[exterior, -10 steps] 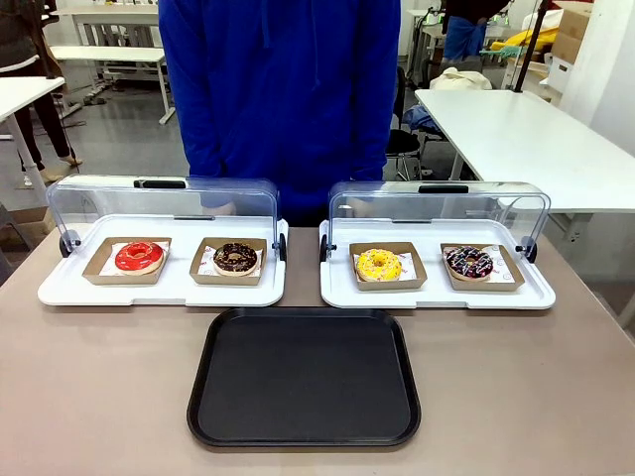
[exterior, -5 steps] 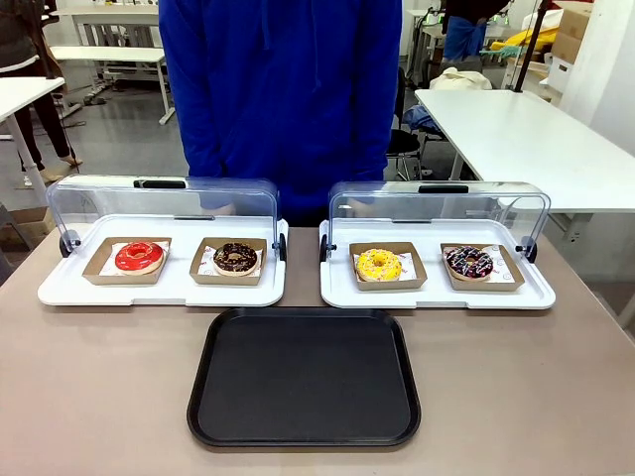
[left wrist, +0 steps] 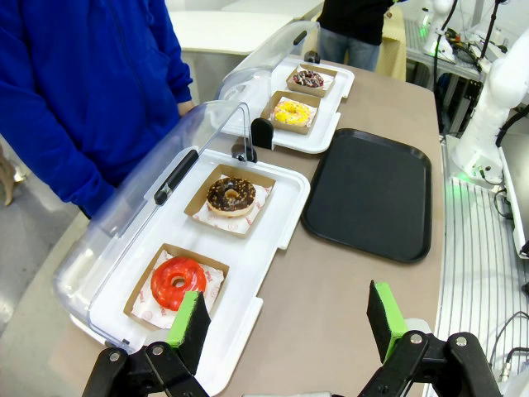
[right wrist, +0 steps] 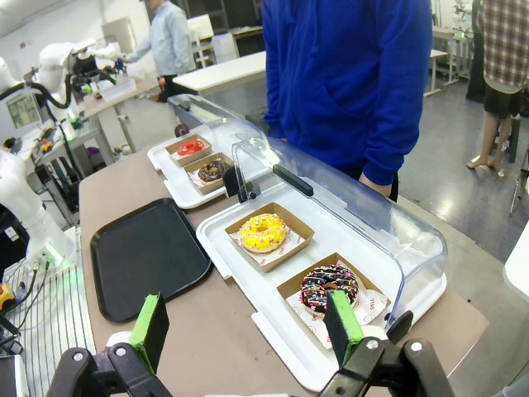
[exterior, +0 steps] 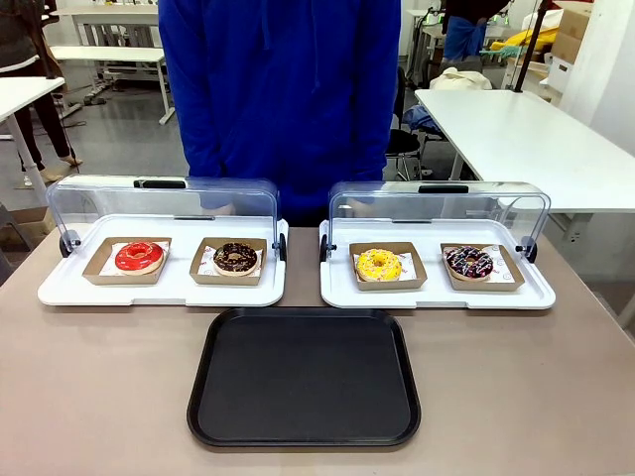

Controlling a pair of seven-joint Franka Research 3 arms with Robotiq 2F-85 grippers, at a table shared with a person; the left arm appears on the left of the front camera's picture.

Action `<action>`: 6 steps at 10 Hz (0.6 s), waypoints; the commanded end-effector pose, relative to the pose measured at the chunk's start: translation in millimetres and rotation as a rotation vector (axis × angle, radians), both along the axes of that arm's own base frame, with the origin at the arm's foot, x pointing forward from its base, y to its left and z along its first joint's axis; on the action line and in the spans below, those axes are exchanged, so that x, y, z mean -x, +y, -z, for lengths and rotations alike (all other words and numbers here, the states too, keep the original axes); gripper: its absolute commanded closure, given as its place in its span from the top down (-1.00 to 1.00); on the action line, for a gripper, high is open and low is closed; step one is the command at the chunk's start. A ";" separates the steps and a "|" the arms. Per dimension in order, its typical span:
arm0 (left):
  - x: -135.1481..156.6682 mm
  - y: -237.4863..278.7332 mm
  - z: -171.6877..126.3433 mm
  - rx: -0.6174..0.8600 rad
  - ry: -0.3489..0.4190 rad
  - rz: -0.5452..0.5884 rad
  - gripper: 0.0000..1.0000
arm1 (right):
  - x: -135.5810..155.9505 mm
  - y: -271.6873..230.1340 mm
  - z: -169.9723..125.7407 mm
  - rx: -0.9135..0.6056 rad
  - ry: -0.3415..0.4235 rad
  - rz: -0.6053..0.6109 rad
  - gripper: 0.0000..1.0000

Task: Move the third donut from the left to the tray.
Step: Pick up the Paper togo box containing the Donut indicated by the person and place it on the Handle tray.

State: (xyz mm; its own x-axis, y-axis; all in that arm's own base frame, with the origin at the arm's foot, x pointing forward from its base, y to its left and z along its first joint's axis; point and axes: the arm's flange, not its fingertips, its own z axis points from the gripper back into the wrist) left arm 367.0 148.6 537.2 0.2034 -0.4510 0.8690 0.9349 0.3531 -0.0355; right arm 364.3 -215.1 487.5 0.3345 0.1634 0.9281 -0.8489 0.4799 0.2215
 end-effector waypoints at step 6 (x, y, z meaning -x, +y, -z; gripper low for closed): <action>-1.2 -0.3 -0.7 0.016 -0.025 0.016 1.00 | -4.1 -0.9 -1.6 -0.012 -0.038 -0.004 1.00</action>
